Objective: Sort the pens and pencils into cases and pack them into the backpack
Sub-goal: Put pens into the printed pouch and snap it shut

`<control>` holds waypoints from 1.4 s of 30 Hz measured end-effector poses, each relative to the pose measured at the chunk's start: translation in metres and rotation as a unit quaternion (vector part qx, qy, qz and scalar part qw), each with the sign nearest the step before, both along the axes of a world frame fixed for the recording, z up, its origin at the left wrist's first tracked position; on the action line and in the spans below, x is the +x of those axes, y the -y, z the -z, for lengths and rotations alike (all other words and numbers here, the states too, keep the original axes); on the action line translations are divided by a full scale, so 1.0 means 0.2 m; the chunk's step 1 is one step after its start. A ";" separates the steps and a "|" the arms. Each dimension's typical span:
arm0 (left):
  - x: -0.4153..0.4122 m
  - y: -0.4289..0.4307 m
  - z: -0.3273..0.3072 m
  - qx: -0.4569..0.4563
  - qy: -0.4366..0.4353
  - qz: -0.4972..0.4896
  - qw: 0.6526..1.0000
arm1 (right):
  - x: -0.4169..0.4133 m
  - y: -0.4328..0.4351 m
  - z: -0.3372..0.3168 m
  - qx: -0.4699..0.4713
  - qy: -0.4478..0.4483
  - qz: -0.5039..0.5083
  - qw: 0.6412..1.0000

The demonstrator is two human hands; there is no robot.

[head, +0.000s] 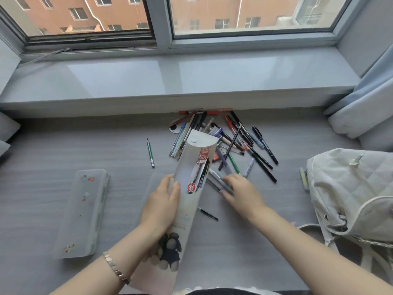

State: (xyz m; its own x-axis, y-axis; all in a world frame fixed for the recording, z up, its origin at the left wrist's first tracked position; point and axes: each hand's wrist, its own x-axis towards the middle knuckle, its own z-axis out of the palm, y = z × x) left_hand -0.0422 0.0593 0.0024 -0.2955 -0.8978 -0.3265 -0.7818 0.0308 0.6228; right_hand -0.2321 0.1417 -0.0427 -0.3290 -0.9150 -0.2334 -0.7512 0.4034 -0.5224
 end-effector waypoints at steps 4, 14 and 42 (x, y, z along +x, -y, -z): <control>0.01 -0.03 0.02 -0.002 -0.005 0.005 1.000 | 0.10 0.06 0.03 0.037 -0.093 -0.001 0.995; -0.03 -0.10 0.03 0.005 0.008 -0.002 1.000 | 0.14 0.14 0.11 0.111 -0.166 -0.002 0.980; -0.07 -0.11 -0.02 0.004 -0.036 0.091 0.995 | -0.05 0.09 -0.38 -0.151 0.411 0.200 0.877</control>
State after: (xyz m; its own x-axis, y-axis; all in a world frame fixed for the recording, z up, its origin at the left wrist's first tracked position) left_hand -0.0570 0.0818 0.0064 -0.4749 -0.8250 -0.3063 -0.7178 0.1617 0.6772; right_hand -0.2428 0.1241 0.0330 -0.4724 -0.8253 -0.3093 0.0989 0.2991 -0.9491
